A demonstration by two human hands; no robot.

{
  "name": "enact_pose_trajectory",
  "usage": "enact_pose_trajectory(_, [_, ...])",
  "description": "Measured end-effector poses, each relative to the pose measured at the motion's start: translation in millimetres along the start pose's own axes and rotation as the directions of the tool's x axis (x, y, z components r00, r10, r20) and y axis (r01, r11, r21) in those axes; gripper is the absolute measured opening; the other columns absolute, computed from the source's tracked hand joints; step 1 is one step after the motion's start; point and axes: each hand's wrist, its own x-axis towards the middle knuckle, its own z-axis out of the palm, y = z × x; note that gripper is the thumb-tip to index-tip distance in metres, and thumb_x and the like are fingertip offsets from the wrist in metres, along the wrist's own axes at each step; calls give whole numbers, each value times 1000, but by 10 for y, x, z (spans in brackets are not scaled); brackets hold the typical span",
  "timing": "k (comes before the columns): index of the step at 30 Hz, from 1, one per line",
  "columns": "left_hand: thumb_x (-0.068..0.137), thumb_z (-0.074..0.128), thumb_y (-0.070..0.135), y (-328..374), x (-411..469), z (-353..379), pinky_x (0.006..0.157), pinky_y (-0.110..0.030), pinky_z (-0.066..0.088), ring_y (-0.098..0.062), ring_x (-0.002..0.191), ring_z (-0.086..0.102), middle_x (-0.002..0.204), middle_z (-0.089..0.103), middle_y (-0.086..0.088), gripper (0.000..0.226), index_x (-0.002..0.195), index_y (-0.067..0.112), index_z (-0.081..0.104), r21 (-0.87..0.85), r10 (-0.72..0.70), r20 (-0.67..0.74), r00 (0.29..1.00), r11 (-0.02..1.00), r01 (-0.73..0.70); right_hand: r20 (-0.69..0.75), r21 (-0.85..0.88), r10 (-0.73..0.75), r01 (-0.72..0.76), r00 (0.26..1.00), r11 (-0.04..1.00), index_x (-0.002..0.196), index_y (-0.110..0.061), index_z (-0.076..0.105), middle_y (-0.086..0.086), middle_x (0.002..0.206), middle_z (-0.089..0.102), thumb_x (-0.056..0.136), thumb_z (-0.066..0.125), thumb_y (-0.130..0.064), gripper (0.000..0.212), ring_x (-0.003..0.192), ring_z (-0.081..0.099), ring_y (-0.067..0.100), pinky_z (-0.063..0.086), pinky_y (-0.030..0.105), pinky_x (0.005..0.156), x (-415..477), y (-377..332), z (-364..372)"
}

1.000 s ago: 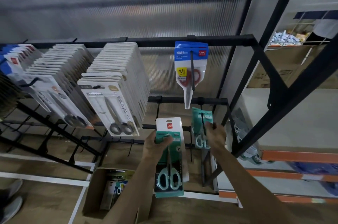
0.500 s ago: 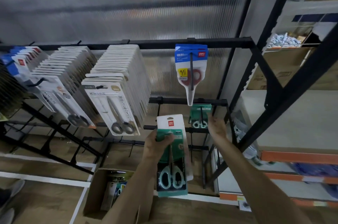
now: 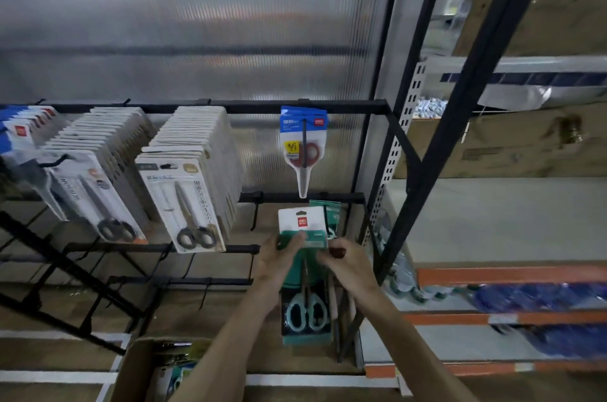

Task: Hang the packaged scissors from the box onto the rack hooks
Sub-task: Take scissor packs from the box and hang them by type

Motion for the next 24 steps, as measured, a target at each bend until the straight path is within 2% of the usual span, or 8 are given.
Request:
enact_pose_trajectory(3, [101, 55, 47, 12, -73, -13, 63, -23, 45, -12, 84, 65, 93, 70, 1, 32, 104, 17, 67, 15, -6, 28, 1000, 1000, 6, -92, -89, -28, 19, 995, 996, 73, -28, 67, -11, 78, 70, 87, 73, -16, 20, 74, 67, 11, 44, 11, 60, -99, 26, -24])
enact_pose_trajectory(7, [100, 56, 46, -14, -150, -14, 69, -26, 49, -15, 84, 66, 93, 71, -1, 31, 97, 17, 67, 27, 14, 37, 999, 1000, -15, -134, -87, -26, 15, 991, 996, 90, -17, 69, -9, 88, 69, 89, 72, -20, 4, 83, 66, 10, 46, 18, 69, -157, 103, 34])
enact_pose_trajectory(10, [99, 58, 47, -79, -185, -53, 79, -34, 50, -28, 95, 67, 98, 72, -9, 35, 99, 14, 68, 8, -30, 55, 998, 1000, 30, -49, -61, -42, 39, 998, 997, 120, -18, 57, -10, 109, 63, 91, 71, -23, 33, 100, 63, 8, 50, 19, 82, -210, 116, 70])
enact_pose_trajectory(13, [100, 57, 45, -83, -253, -59, 80, -32, 49, -27, 94, 64, 99, 70, -9, 31, 96, 16, 68, -16, -36, 82, 996, 999, 37, -25, -207, -157, 149, 987, 967, 138, -33, 42, -6, 130, 39, 85, 75, -28, 62, 117, 42, 8, 43, 30, 101, -241, 38, 92])
enact_pose_trajectory(15, [100, 58, 45, -72, -272, -43, 79, -34, 50, -26, 92, 64, 99, 70, -11, 34, 97, 13, 67, 4, -23, 82, 996, 1000, 23, 20, -370, -194, 188, 981, 910, 135, -35, 43, -5, 128, 30, 82, 77, -34, 63, 118, 27, 9, 38, 30, 101, -231, -46, 98])
enact_pose_trajectory(17, [99, 59, 45, -67, -265, -39, 81, -36, 52, -30, 94, 66, 97, 71, -13, 36, 96, 11, 69, 3, -24, 61, 998, 1000, 24, 12, -472, -223, 202, 975, 858, 125, -29, 46, -6, 121, 30, 79, 79, -39, 57, 113, 25, 9, 39, 28, 98, -206, -90, 95])
enact_pose_trajectory(21, [99, 60, 42, -4, -286, -55, 56, -10, 42, -16, 77, 62, 81, 66, -1, 34, 86, 12, 67, 69, 27, 65, 997, 997, -32, -27, -462, -117, 91, 993, 882, 109, -21, 45, -2, 114, 35, 75, 81, -38, 53, 111, 32, 15, 40, 28, 85, -192, -158, 120])
enact_pose_trajectory(24, [100, 58, 43, 1, -275, -23, 57, -14, 42, -14, 78, 61, 80, 65, 2, 33, 81, 17, 64, 123, 46, 73, 996, 991, -55, -104, -460, -41, -11, 994, 888, 113, -16, 48, 3, 115, 42, 76, 79, -40, 54, 109, 39, 20, 40, 30, 83, -206, -148, 157])
